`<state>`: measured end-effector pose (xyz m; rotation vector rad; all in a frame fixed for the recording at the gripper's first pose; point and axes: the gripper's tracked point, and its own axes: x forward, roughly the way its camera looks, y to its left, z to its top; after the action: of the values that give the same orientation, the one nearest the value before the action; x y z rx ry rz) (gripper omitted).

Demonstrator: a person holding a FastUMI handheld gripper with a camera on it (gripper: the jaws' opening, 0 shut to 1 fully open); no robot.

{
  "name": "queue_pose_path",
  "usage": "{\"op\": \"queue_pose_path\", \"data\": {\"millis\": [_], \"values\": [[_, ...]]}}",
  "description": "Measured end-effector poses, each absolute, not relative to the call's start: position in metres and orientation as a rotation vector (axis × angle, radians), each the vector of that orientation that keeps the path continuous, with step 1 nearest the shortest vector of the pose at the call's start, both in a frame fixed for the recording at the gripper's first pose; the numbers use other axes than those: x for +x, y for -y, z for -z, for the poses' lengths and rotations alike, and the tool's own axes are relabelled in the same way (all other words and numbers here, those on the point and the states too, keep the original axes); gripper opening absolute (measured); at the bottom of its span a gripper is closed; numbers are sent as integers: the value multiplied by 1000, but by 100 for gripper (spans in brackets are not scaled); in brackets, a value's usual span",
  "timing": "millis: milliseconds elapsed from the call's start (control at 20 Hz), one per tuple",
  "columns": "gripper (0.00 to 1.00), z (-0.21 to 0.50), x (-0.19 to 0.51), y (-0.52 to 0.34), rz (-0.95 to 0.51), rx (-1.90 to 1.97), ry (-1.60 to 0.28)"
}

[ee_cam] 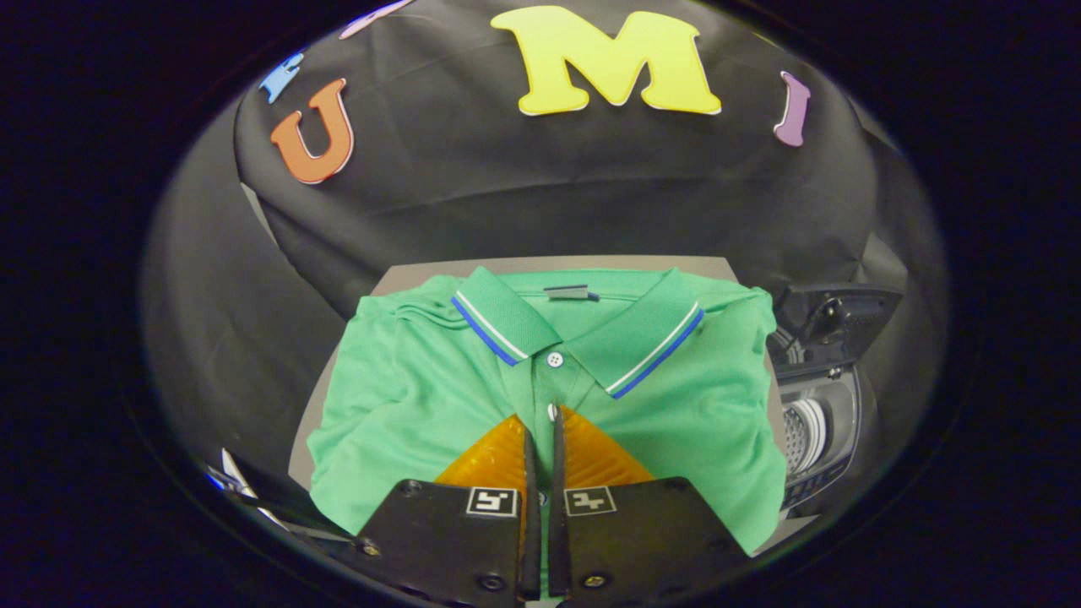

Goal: Put the clothes into the washing machine and then close the washing machine lid.

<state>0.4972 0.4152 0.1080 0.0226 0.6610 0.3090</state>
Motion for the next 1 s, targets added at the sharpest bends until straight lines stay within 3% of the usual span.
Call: {"op": "queue_pose_path", "data": {"millis": [500,1000], "values": [[7,-153,487,-393,-366,135,-518],[6,-242,467,-264,-327,185,-265]]}}
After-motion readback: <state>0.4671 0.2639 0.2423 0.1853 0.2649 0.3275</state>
